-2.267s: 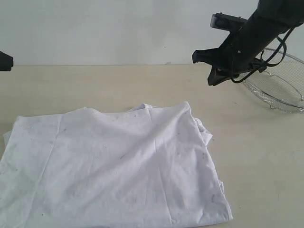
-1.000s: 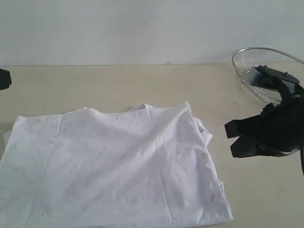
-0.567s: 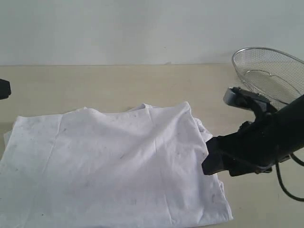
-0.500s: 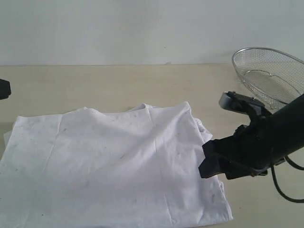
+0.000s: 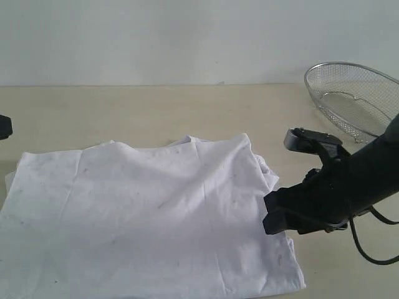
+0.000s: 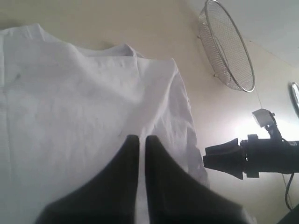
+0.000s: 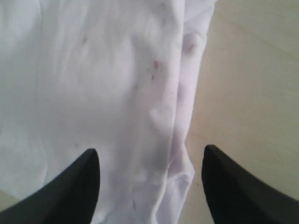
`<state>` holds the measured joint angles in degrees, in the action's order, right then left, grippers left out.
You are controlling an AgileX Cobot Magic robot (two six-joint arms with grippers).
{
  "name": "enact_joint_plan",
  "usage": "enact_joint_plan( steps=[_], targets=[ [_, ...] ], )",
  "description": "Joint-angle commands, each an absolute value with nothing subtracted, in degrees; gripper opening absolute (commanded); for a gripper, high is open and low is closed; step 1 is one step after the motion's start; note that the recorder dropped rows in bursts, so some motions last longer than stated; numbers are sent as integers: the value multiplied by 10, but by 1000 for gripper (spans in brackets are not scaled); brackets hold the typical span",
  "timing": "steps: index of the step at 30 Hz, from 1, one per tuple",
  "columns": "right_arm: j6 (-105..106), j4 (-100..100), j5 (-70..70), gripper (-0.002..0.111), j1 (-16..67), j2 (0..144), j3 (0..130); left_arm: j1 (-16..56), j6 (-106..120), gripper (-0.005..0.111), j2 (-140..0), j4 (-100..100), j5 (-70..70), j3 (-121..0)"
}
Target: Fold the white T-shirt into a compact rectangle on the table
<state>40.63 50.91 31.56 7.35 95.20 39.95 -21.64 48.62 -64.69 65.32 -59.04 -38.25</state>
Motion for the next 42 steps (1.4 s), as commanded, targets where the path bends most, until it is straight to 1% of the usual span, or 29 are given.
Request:
enact_joint_plan(
  steps=[1,3,5,6,7,8,9,14,18,20,23,26,31,34,38,42],
  targets=[
    [426,523,325,57,74,967,401,-215,499,7,-643,653,-585,-380],
    [426,523,329,57,74,967,401,-215,499,14,-643,653,-584,-380],
    [431,525,339,57,71,967,401,-215,499,24,-643,653,-582,-380],
    [435,525,351,57,62,967,401,-215,499,36,-643,651,-576,-380],
    [434,525,354,57,56,967,401,-215,499,41,-643,651,-573,-379],
    [435,530,359,57,45,967,401,-215,495,49,-643,648,-572,-379],
    [435,532,360,57,42,966,401,-215,495,51,-645,647,-571,-379],
    [446,532,369,57,39,966,401,-215,475,54,-681,611,-547,-379],
    [459,541,371,57,38,966,402,-215,474,54,-702,602,-534,-379],
    [495,571,396,57,13,966,405,-215,474,54,-708,601,-534,-379],
    [547,611,485,57,-58,966,425,-215,474,54,-714,601,-534,-379],
    [578,645,520,57,-98,970,427,-215,474,54,-714,602,-528,-379],
    [667,728,622,57,-135,1028,428,-215,471,54,-714,603,-527,-379],
    [678,729,618,57,-137,1068,428,-215,471,54,-714,603,-527,-379],
    [694,725,617,57,-137,1072,441,-215,471,54,-714,605,-526,-379],
    [666,648,605,57,-143,1069,459,-215,471,54,-714,605,-520,-379]
  ],
)
